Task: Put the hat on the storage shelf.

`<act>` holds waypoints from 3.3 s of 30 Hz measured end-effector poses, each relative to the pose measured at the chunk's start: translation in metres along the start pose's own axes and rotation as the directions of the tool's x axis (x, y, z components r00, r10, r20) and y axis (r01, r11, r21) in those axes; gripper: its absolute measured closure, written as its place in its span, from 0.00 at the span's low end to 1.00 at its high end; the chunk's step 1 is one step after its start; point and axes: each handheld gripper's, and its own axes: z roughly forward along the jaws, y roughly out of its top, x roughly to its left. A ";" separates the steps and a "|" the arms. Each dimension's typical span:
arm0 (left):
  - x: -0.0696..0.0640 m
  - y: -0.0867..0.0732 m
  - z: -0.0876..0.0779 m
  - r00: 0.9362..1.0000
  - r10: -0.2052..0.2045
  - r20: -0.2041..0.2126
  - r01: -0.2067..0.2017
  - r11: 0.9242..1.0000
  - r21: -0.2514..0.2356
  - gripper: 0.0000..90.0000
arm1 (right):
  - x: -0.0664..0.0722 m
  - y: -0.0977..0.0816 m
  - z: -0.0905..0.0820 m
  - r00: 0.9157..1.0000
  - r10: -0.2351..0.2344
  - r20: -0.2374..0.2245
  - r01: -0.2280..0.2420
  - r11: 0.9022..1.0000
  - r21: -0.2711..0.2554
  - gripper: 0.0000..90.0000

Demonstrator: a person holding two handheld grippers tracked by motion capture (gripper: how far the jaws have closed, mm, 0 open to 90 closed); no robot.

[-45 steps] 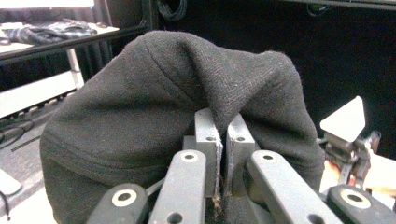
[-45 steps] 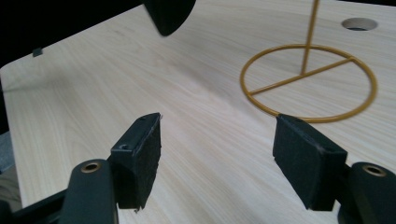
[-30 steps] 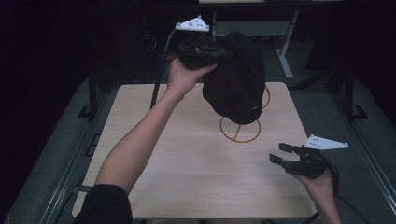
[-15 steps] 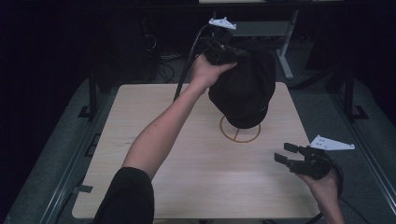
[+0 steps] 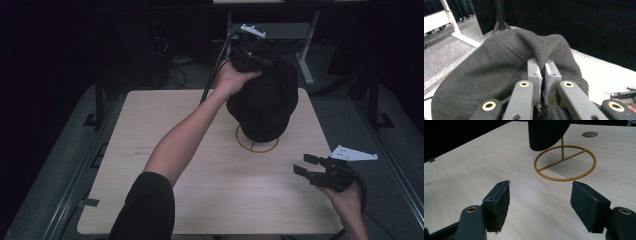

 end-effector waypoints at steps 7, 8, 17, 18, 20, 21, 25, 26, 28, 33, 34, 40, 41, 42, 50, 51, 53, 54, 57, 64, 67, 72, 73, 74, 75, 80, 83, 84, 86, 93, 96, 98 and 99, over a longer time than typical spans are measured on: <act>-0.011 0.005 0.018 0.997 0.066 -0.036 -0.063 0.995 0.081 0.95 | 0.001 -0.001 0.002 1.000 -0.005 0.000 0.005 1.000 0.012 0.35; -0.011 0.005 0.020 0.997 0.060 -0.038 -0.057 0.995 0.085 0.94 | 0.001 -0.001 0.003 1.000 -0.007 -0.001 0.008 1.000 0.014 0.35; -0.005 0.004 0.022 0.997 0.010 -0.070 -0.005 0.997 0.076 0.80 | 0.003 -0.002 0.004 1.000 -0.014 0.001 0.014 0.999 0.033 0.35; -0.004 0.004 0.020 0.998 0.012 -0.069 -0.006 0.997 0.082 0.77 | 0.003 -0.002 0.005 1.000 -0.018 0.000 0.018 0.999 0.033 0.35; -0.004 0.003 0.018 0.998 0.010 -0.067 -0.005 0.998 0.070 0.75 | 0.004 -0.002 0.005 1.000 -0.019 0.002 0.019 0.999 0.041 0.35; -0.005 0.003 0.016 0.998 0.011 -0.065 -0.006 0.998 0.067 0.74 | 0.004 -0.002 0.006 1.000 -0.020 0.004 0.020 0.999 0.043 0.35; -0.006 0.003 0.011 0.998 0.012 -0.065 -0.008 0.998 0.067 0.71 | 0.005 -0.002 0.007 1.000 -0.028 0.008 0.028 0.998 0.048 0.34; -0.007 0.002 0.010 0.998 0.014 -0.062 -0.010 0.998 0.068 0.70 | 0.006 -0.002 0.007 0.999 -0.036 0.013 0.035 0.998 0.047 0.34; -0.009 0.000 0.005 0.998 0.017 -0.063 -0.013 0.997 0.072 0.68 | 0.007 -0.002 0.007 0.999 -0.033 0.017 0.032 0.998 0.046 0.33; -0.009 -0.005 -0.003 0.998 0.012 -0.064 -0.007 0.998 0.068 0.62 | 0.008 -0.002 0.007 0.999 -0.035 0.027 0.034 0.998 0.046 0.31; -0.010 -0.006 -0.005 0.998 0.015 -0.063 -0.010 0.998 0.069 0.62 | 0.008 -0.002 0.007 0.999 -0.031 0.032 0.030 0.999 0.044 0.30; -0.013 -0.015 -0.018 0.998 0.021 -0.064 -0.016 0.998 0.068 0.58 | 0.009 -0.002 0.007 0.998 -0.041 0.050 0.039 0.998 0.040 0.29; -0.013 -0.015 -0.018 0.998 0.021 -0.064 -0.016 0.998 0.068 0.57 | 0.009 -0.002 0.007 0.998 -0.041 0.054 0.039 0.998 0.041 0.29; -0.014 -0.019 -0.023 0.997 0.019 -0.072 -0.015 0.998 0.064 0.56 | 0.010 -0.003 0.007 0.998 -0.043 0.055 0.041 0.998 0.041 0.29; -0.014 -0.035 -0.043 0.996 0.010 -0.085 -0.006 0.999 0.045 0.54 | 0.011 -0.003 0.006 0.997 -0.038 0.062 0.036 0.999 0.028 0.27; -0.015 -0.037 -0.045 0.996 0.004 -0.087 0.000 0.999 0.044 0.53 | 0.012 -0.003 0.007 0.997 -0.035 0.065 0.033 0.999 0.028 0.27; -0.014 -0.039 -0.047 0.996 0.001 -0.088 0.003 0.999 0.045 0.52 | 0.012 -0.003 0.007 0.997 -0.036 0.067 0.034 0.999 0.027 0.27; -0.014 -0.042 -0.051 0.995 -0.001 -0.095 0.004 0.999 0.036 0.52 | 0.012 -0.002 0.008 0.997 -0.034 0.066 0.033 0.999 0.022 0.27; -0.014 -0.045 -0.057 0.995 -0.002 -0.100 0.005 0.999 0.031 0.52 | 0.013 -0.001 0.008 0.997 -0.038 0.067 0.036 0.999 0.023 0.27; -0.017 -0.058 -0.068 0.994 -0.020 -0.103 0.021 1.000 0.014 0.51 | 0.014 -0.001 0.011 0.997 -0.038 0.064 0.037 0.999 0.020 0.26; -0.017 -0.063 -0.071 0.994 -0.020 -0.105 0.022 1.000 0.014 0.51 | 0.015 0.000 0.012 0.997 -0.044 0.063 0.043 0.999 0.022 0.26; -0.016 -0.071 -0.076 0.994 -0.026 -0.103 0.028 1.000 0.010 0.51 | 0.015 0.000 0.012 0.997 -0.042 0.066 0.041 0.999 0.020 0.26; -0.015 -0.072 -0.077 0.994 -0.024 -0.107 0.025 1.000 0.007 0.50 | 0.015 0.000 0.012 0.997 -0.041 0.065 0.040 0.999 0.020 0.26; -0.015 -0.074 -0.079 0.994 -0.024 -0.106 0.026 1.000 0.013 0.50 | 0.015 0.000 0.013 0.997 -0.041 0.066 0.039 0.999 0.020 0.26; -0.015 -0.076 -0.079 0.994 -0.030 -0.107 0.031 0.999 0.011 0.50 | 0.015 0.000 0.013 0.997 -0.039 0.066 0.038 0.999 0.020 0.26; -0.015 -0.085 -0.086 0.993 -0.034 -0.112 0.034 0.999 0.000 0.49 | 0.015 0.000 0.014 0.997 -0.035 0.069 0.034 0.999 0.021 0.26; -0.016 -0.092 -0.091 0.993 -0.038 -0.115 0.039 0.999 0.005 0.48 | 0.015 0.000 0.014 0.997 -0.032 0.071 0.031 0.999 0.020 0.26; -0.016 -0.093 -0.092 0.992 -0.040 -0.116 0.041 0.999 0.005 0.48 | 0.016 0.000 0.014 0.997 -0.033 0.071 0.032 0.999 0.018 0.26; -0.016 -0.097 -0.095 0.992 -0.040 -0.121 0.041 0.999 0.003 0.48 | 0.016 0.000 0.014 0.997 -0.036 0.072 0.034 0.999 0.021 0.26; -0.018 -0.111 -0.107 0.991 -0.046 -0.129 0.047 0.999 -0.001 0.47 | 0.018 0.001 0.018 0.996 -0.048 0.074 0.046 0.998 0.031 0.25; -0.017 -0.118 -0.111 0.990 -0.056 -0.128 0.056 0.998 -0.002 0.46 | 0.019 0.001 0.019 0.996 -0.050 0.076 0.047 0.998 0.034 0.25; -0.017 -0.123 -0.113 0.989 -0.064 -0.131 0.064 0.998 -0.002 0.46 | 0.019 0.001 0.020 0.996 -0.054 0.077 0.051 0.998 0.034 0.25; -0.017 -0.125 -0.114 0.989 -0.070 -0.130 0.070 0.998 -0.003 0.46 | 0.019 0.001 0.020 0.995 -0.056 0.079 0.053 0.998 0.035 0.25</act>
